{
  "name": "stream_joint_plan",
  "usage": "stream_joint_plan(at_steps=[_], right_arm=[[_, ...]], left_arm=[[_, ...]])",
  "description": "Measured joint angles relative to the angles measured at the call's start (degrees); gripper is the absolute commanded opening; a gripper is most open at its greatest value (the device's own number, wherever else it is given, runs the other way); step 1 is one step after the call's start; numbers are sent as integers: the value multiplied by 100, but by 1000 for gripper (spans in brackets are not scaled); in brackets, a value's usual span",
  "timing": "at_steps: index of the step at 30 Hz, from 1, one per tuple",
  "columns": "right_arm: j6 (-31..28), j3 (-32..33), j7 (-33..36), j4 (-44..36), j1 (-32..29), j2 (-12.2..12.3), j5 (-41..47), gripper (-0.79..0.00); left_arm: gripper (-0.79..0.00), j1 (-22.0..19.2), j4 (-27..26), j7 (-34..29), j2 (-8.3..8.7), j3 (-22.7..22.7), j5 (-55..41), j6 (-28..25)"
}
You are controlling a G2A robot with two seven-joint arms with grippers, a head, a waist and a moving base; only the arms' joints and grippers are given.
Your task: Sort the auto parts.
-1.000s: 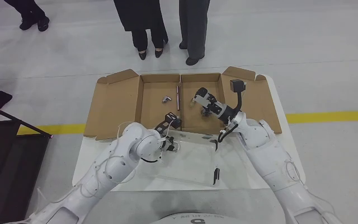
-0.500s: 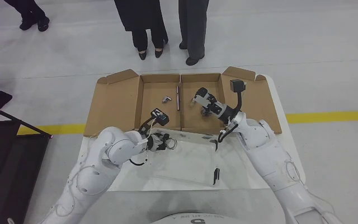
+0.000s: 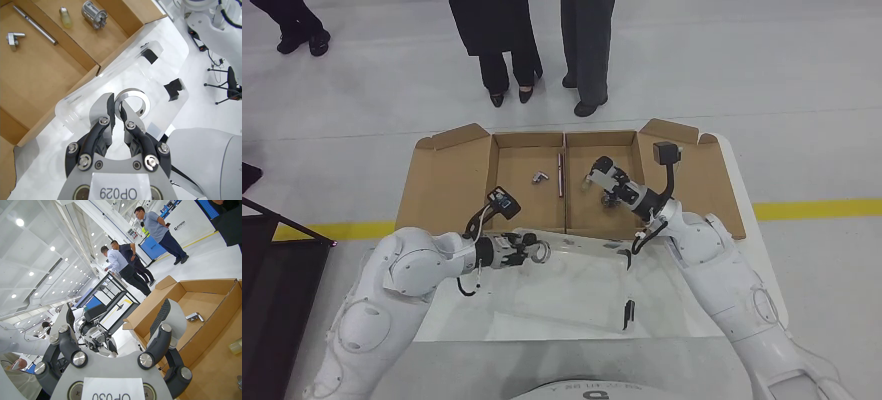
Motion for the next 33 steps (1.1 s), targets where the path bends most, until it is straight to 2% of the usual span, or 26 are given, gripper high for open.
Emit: stream_joint_plan(at_steps=[23,28,33], right_arm=[[0,0,0,0,0,0,0,0],[0,0,0,0,0,0,0,0],[0,0,0,0,0,0,0,0]], left_arm=[[-785,19,-15,80,4,-25,-3,-3],[-785,61,-90,264,80,-606,-637,-346],[-785,164,18,428,139,-1201,-1944,-688]])
